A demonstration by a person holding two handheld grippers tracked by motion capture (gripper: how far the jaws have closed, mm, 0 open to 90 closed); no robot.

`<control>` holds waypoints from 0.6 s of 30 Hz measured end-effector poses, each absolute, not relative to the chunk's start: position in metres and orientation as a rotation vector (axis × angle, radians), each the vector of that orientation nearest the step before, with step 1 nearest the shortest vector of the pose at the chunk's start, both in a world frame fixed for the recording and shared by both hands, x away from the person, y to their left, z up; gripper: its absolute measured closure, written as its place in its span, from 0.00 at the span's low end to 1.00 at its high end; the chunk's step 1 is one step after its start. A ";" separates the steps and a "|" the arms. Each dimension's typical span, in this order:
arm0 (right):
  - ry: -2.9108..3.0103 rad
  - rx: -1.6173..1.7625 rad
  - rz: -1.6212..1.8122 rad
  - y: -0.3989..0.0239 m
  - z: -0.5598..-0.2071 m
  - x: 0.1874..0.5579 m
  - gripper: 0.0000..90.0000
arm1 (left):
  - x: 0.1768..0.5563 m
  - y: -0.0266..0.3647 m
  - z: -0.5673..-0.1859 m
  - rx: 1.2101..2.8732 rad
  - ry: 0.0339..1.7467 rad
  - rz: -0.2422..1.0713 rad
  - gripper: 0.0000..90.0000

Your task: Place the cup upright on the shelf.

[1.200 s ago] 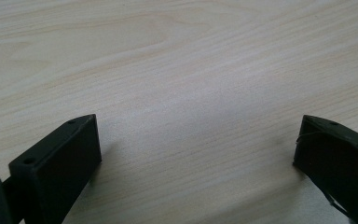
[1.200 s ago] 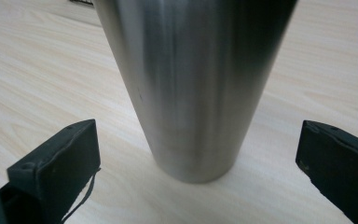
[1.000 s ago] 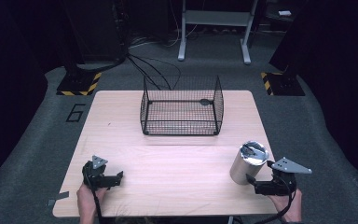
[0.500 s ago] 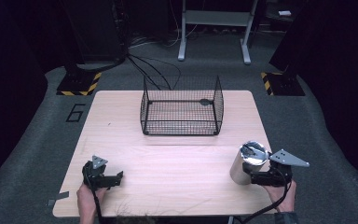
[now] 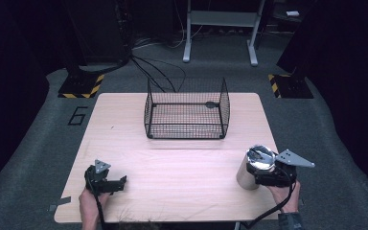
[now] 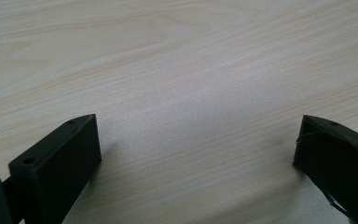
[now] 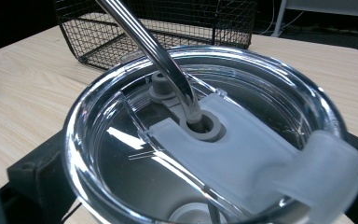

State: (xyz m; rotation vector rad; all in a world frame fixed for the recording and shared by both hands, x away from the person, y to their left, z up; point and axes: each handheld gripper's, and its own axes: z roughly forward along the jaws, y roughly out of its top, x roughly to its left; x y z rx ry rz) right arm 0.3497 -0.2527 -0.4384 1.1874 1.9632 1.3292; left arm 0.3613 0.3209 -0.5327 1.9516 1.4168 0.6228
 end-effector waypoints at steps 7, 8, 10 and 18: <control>1.935 1.182 1.334 -0.250 -0.440 0.350 0.00 | 0.361 0.321 -0.533 1.955 1.416 0.623 0.00; 1.939 1.185 1.330 -0.250 -0.440 0.350 0.00 | 0.361 0.321 -0.533 1.955 1.416 0.623 0.00; 1.937 1.183 1.322 -0.249 -0.439 0.350 0.02 | 0.361 0.321 -0.533 1.954 1.416 0.623 0.00; 1.922 1.170 1.304 -0.248 -0.439 0.350 0.03 | 0.361 0.321 -0.533 1.953 1.417 0.622 0.00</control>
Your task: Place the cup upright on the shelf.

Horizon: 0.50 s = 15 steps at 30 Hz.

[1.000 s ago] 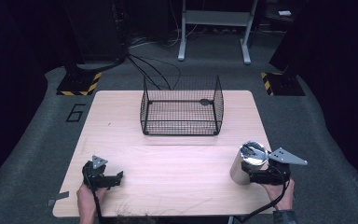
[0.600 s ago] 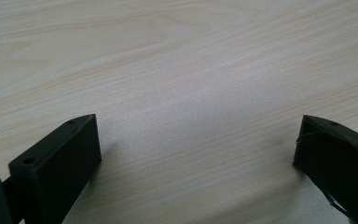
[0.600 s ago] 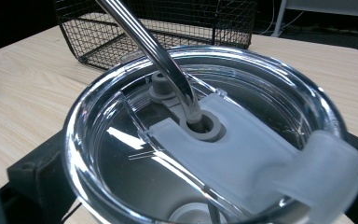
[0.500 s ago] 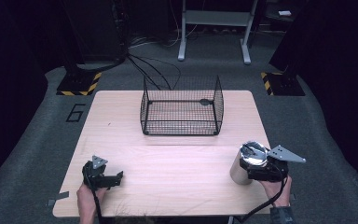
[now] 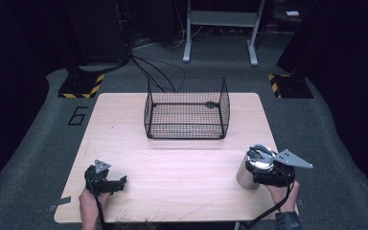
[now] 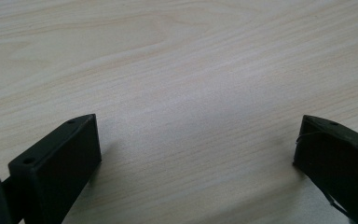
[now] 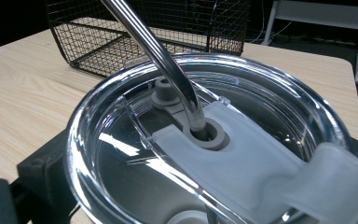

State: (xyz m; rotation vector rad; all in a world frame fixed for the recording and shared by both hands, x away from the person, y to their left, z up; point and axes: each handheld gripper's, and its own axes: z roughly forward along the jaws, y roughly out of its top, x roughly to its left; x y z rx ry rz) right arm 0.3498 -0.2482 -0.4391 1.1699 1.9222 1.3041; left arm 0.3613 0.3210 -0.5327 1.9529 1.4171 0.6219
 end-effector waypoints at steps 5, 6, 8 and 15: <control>1.923 1.161 1.304 -0.248 -0.439 0.349 0.03 | 0.361 0.321 -0.533 1.954 1.416 0.623 0.00; 1.928 1.154 1.304 -0.248 -0.439 0.350 0.03 | 0.361 0.321 -0.533 1.954 1.416 0.622 0.00; 1.929 1.153 1.304 -0.248 -0.439 0.349 0.04 | 0.361 0.321 -0.533 1.954 1.417 0.622 0.00; 1.934 1.133 1.305 -0.248 -0.439 0.350 0.04 | 0.361 0.321 -0.533 1.953 1.417 0.622 0.00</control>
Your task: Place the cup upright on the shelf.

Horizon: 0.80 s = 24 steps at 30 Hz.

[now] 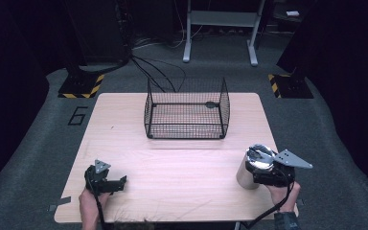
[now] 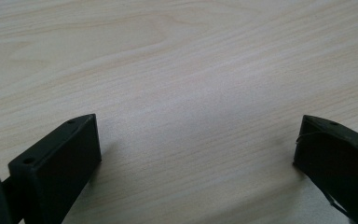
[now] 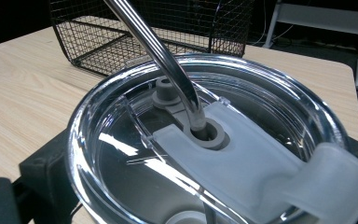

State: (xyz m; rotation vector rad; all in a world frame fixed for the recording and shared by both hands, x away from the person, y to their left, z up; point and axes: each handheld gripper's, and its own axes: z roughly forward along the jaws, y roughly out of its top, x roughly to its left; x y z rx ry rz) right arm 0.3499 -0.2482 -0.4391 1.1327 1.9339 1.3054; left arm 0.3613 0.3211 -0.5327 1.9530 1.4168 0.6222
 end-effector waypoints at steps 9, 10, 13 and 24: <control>1.915 1.140 1.304 -0.248 -0.435 0.350 0.04 | 0.361 0.321 -0.533 1.951 1.417 0.622 0.00; 1.914 1.132 1.314 -0.248 -0.434 0.351 0.04 | 0.361 0.321 -0.533 1.951 1.418 0.622 0.00; 1.911 1.131 1.312 -0.246 -0.430 0.353 0.04 | 0.361 0.321 -0.533 1.954 1.416 0.622 0.00; 1.926 1.093 1.315 -0.238 -0.417 0.363 0.04 | 0.361 0.322 -0.532 1.964 1.413 0.621 0.00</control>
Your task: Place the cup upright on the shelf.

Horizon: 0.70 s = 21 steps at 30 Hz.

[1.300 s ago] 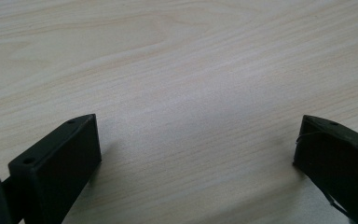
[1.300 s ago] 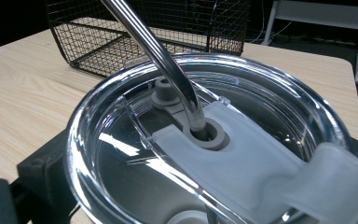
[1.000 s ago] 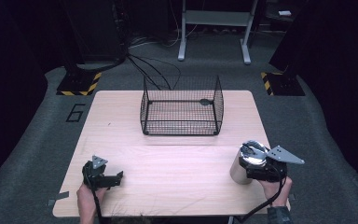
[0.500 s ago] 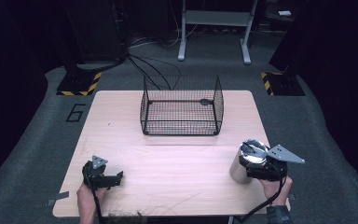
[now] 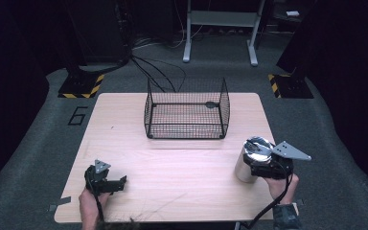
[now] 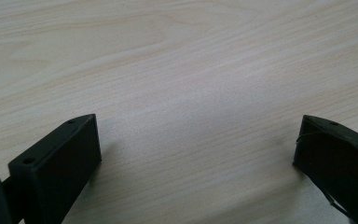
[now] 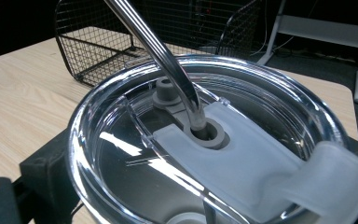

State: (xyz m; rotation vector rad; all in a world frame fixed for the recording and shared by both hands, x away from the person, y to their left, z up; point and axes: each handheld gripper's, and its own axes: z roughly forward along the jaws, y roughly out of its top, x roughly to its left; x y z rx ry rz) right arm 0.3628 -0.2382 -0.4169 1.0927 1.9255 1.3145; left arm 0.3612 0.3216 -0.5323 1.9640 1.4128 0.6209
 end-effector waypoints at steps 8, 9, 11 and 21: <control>1.941 1.069 1.326 -0.227 -0.408 0.374 0.04 | 0.361 0.322 -0.532 1.964 1.412 0.621 0.00; 1.948 1.058 1.327 -0.226 -0.408 0.375 0.04 | 0.361 0.322 -0.532 1.964 1.413 0.621 0.00; 1.951 1.056 1.329 -0.225 -0.407 0.376 0.04 | 0.361 0.322 -0.532 1.964 1.412 0.621 0.00; 1.982 1.031 1.347 -0.209 -0.399 0.390 0.04 | 0.361 0.322 -0.532 1.965 1.412 0.621 0.00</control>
